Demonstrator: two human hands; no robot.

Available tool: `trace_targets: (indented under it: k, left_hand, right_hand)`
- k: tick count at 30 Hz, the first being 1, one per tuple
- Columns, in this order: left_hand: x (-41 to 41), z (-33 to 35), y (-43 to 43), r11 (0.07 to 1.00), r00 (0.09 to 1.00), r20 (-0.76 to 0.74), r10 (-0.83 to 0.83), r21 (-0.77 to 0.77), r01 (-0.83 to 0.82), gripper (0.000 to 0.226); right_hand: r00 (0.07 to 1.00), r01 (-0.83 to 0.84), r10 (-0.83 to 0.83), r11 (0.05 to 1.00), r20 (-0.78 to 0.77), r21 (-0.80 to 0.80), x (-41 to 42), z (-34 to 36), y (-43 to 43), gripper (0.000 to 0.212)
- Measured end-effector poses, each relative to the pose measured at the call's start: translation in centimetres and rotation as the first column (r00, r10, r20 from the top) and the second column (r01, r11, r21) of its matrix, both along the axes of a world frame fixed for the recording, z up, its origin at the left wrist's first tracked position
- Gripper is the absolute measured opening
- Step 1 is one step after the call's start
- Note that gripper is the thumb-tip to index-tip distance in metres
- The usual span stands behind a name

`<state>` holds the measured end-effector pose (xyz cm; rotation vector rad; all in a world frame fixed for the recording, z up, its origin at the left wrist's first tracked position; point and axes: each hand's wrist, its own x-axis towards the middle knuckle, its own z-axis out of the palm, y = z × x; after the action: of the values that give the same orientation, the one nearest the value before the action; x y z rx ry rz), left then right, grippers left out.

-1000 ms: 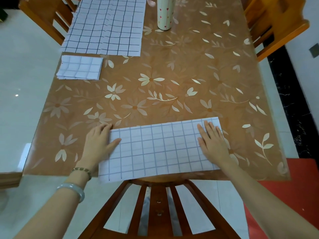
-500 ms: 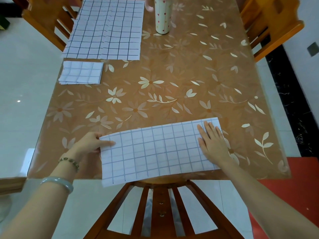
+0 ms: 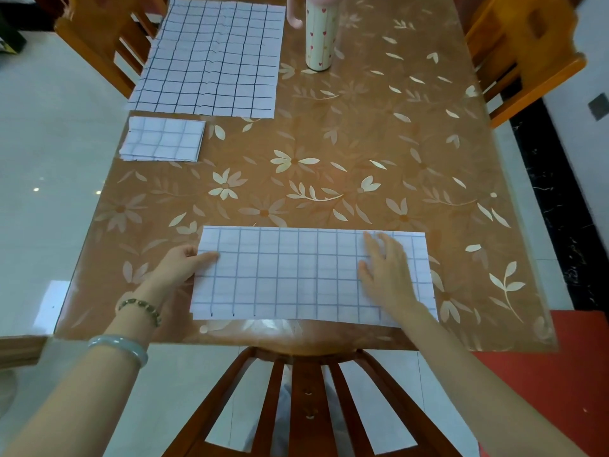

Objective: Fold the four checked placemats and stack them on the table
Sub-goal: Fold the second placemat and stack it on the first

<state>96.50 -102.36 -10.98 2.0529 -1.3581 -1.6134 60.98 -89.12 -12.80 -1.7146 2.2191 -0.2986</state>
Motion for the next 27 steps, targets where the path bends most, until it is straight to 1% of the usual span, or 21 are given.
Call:
trace_targets:
  k: [2, 3, 5, 8, 11, 15, 19, 22, 24, 27]
  left_hand:
    - [0.0, 0.1, 0.3, 1.0, 1.0, -0.013, 0.024, 0.015, -0.024, 0.036]
    - [0.1, 0.1, 0.5, 0.999, 1.0, -0.01, 0.025, 0.026, -0.025, 0.035]
    - [0.1, 0.0, 0.8, 0.999, 1.0, 0.022, 0.009, 0.048, -0.01, 0.034]
    - [0.2, 0.2, 1.1, 0.999, 0.999, 0.045, -0.011, 0.032, 0.009, 0.03]
    - [0.5, 0.7, 1.3, 0.999, 0.999, 0.038, -0.005, -0.046, 0.007, 0.031]
    - [1.1, 2.3, 1.4, 0.99, 0.999, 0.045, -0.027, -0.138, 0.034, 0.031]
    - [2.4, 4.8, 1.1, 0.982, 0.998, 0.048, -0.038, -0.182, 0.046, 0.029]
    - [2.7, 7.5, 1.3, 0.973, 0.999, 0.004, -0.049, -0.224, 0.048, 0.027]
    - [2.0, 9.3, 1.5, 0.966, 0.996, -0.043, -0.074, -0.251, 0.061, 0.03]
    - [0.4, 11.7, 1.9, 0.947, 0.987, -0.054, -0.152, -0.293, 0.13, 0.032]
  right_hand:
    - [0.987, -0.111, 0.113, 0.994, 0.119, -0.016, 2.6, 1.0, -1.0, 0.048]
    - [0.973, -0.162, 0.159, 0.987, 0.166, 0.004, 3.6, 1.0, -1.3, 0.047]
    - [0.96, -0.206, 0.185, 0.975, 0.212, 0.082, 4.6, 0.5, -1.8, 0.051]
    - [0.961, -0.215, 0.172, 0.958, 0.218, 0.192, 4.7, -0.4, -2.1, 0.061]
    - [0.96, -0.224, 0.17, 0.943, 0.223, 0.246, 4.8, -0.4, -2.4, 0.075]
    - [0.965, -0.233, 0.183, 0.929, 0.189, 0.289, 5.8, 0.0, -3.0, 0.085]
    - [0.962, -0.247, 0.196, 0.921, 0.187, 0.302, 7.9, 0.1, -3.8, 0.088]
    - [0.957, -0.258, 0.202, 0.921, 0.209, 0.29, 9.3, 0.0, -4.4, 0.09]
    - [0.954, -0.262, 0.204, 0.924, 0.219, 0.278, 9.8, -0.2, -4.7, 0.091]
    - [0.951, -0.263, 0.199, 0.921, 0.235, 0.286, 10.1, -0.4, -4.8, 0.095]
